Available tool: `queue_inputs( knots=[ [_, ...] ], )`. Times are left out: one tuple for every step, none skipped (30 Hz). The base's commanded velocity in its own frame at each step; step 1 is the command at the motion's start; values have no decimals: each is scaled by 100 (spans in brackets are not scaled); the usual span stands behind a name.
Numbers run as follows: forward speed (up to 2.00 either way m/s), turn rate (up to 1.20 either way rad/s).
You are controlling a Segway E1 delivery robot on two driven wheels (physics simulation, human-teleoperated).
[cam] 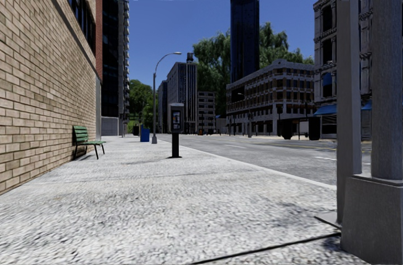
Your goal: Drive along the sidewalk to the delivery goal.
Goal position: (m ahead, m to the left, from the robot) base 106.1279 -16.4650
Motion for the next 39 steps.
queue_inputs(
  knots=[
    [200, 38],
    [200, 38],
    [200, 38],
    [200, 38],
    [200, 38],
    [200, 38],
    [200, 38],
    [200, 38],
    [200, 38],
    [200, 38],
    [200, 38],
    [200, 38],
    [200, 38],
    [200, 38],
    [200, 38],
    [200, 38],
    [200, 38],
    [200, 38],
    [200, 38],
    [200, 38],
    [200, 38],
    [200, 38],
    [200, 38],
    [200, 38],
    [200, 38],
    [200, 38],
    [200, 38],
    [200, 38],
    [200, 38],
    [200, 38],
    [200, 38],
    [200, 38],
    [200, 38],
    [200, 38],
    [200, 38],
    [200, 38],
    [200, 36],
    [200, 27],
    [200, 23]
  ],
)
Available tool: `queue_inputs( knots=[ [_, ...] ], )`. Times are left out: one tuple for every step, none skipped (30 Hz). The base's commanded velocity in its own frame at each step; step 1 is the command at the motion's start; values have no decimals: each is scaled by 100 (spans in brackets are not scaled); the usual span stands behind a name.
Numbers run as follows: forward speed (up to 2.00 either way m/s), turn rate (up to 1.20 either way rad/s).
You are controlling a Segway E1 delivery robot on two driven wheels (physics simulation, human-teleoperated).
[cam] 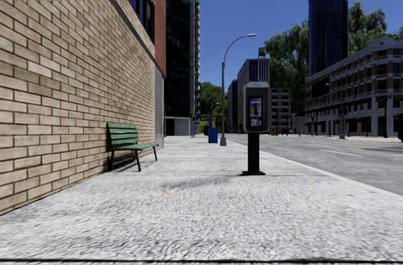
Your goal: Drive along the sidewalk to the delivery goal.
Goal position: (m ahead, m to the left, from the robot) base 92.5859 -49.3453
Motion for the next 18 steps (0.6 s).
queue_inputs(
  knots=[
    [200, 23],
    [200, 0],
    [200, 0],
    [200, 0],
    [200, 0],
    [200, 0],
    [200, 0],
    [200, 0],
    [200, 0],
    [200, 0],
    [200, 0],
    [200, 0],
    [200, 0],
    [200, 0],
    [200, 0],
    [200, 0],
    [200, 0],
    [200, 0]
  ],
)
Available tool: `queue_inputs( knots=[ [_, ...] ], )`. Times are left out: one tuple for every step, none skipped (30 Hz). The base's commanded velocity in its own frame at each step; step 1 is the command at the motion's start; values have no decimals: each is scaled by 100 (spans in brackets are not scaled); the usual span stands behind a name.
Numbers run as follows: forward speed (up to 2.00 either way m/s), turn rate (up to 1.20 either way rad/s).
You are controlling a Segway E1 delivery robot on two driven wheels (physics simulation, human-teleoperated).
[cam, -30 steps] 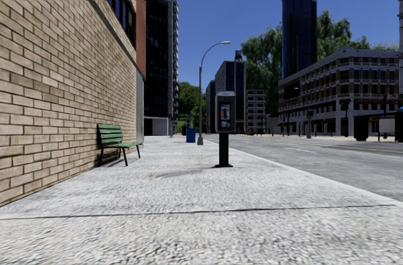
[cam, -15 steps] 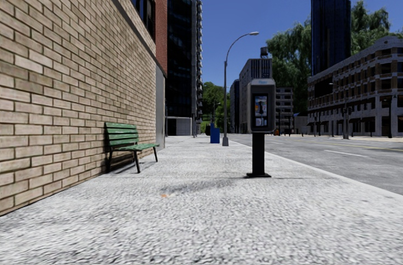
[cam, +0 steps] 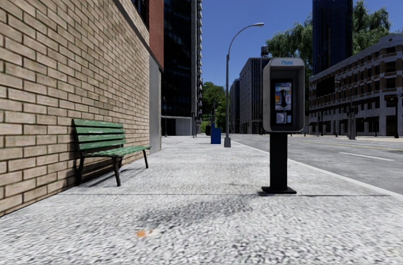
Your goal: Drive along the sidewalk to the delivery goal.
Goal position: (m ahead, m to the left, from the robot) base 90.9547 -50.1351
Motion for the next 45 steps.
queue_inputs(
  knots=[
    [200, 0],
    [200, 0],
    [200, 0],
    [200, 0],
    [200, 0],
    [200, 0],
    [200, 0],
    [200, 0],
    [200, 0],
    [200, 0],
    [200, 0],
    [200, 0],
    [200, 0],
    [200, 0],
    [200, 0],
    [200, 0],
    [200, 0],
    [200, 0],
    [200, 0],
    [200, 0],
    [200, 0],
    [200, 0],
    [200, 0],
    [200, 0],
    [200, 0],
    [200, 0],
    [200, 0],
    [200, 0],
    [200, 0],
    [200, 0],
    [200, 0],
    [200, 0],
    [200, 0],
    [200, 0],
    [200, 0],
    [200, 0],
    [200, 0],
    [200, 0],
    [200, 0],
    [200, 0],
    [200, 0],
    [200, 0],
    [200, 0],
    [200, 0],
    [200, 0]
  ],
)
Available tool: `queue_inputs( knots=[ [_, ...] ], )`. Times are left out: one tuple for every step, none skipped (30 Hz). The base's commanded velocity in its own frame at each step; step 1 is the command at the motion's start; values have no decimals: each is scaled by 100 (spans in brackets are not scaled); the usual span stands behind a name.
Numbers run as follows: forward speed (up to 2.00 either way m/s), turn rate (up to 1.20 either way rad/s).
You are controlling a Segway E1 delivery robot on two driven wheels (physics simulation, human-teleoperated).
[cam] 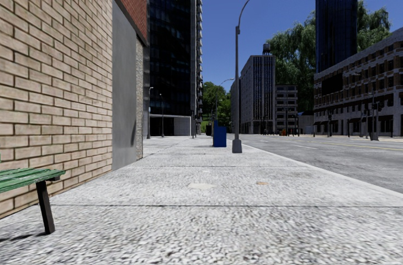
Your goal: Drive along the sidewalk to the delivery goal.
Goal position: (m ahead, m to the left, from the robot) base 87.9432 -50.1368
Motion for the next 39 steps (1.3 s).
queue_inputs(
  knots=[
    [200, 0],
    [200, 0],
    [200, 0],
    [200, 0],
    [200, 0],
    [200, 0],
    [200, 0],
    [200, 0],
    [200, 0],
    [200, 0],
    [200, 0],
    [200, 0],
    [200, 0],
    [200, 0],
    [200, 0],
    [200, 0],
    [200, 0],
    [200, 0],
    [200, 0],
    [200, 0],
    [200, 0],
    [200, 0],
    [200, 0],
    [200, 0],
    [200, 0],
    [200, 0],
    [200, 0],
    [200, 0],
    [200, 0],
    [200, 0],
    [200, 0],
    [200, 0],
    [200, 0],
    [200, 0],
    [200, 0],
    [200, 0],
    [200, 0],
    [200, 0],
    [200, 0]
  ],
)
